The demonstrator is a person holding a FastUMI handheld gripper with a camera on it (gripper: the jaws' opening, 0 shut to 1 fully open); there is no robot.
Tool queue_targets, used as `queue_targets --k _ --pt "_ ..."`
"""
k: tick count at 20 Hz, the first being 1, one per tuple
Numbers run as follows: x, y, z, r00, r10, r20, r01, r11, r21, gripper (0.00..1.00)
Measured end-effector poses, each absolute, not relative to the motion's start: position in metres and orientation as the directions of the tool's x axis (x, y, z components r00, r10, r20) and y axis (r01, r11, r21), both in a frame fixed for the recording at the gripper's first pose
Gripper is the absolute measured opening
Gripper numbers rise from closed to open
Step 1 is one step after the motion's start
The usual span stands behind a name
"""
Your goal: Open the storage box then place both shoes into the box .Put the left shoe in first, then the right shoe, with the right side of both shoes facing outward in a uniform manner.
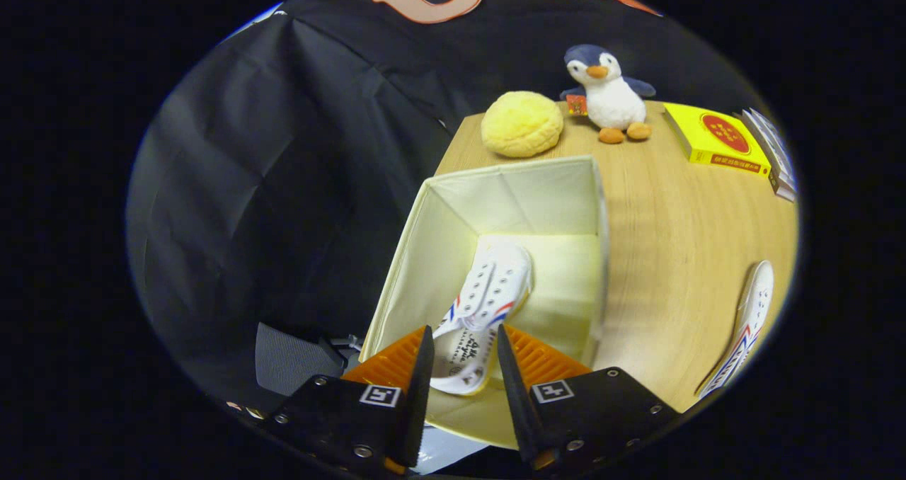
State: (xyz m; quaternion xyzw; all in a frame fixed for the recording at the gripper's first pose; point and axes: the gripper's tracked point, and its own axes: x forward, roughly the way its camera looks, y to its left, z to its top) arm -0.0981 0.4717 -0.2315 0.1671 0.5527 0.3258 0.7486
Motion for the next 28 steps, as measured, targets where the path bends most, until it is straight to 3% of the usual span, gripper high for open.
queue_targets --k 4,8,13,19,23,28 --pt "-0.081 0.395 -0.208 0.321 0.649 -0.69 -0.363 0.757 0.544 0.83" --pt "-0.072 0.3 -0.228 0.42 0.544 -0.726 -0.328 0.838 0.437 0.93" --pt "-0.094 0.194 -0.29 0.437 0.387 -0.812 -0.22 0.921 0.321 0.95" --pt "-0.131 0.116 -0.366 0.383 0.238 -0.893 -0.158 0.969 0.19 0.94" --pt "-0.147 0.112 -0.398 0.325 0.233 -0.916 -0.146 0.97 0.195 0.88" --pt "-0.141 0.116 -0.421 0.331 0.212 -0.92 -0.159 0.973 0.167 0.74"
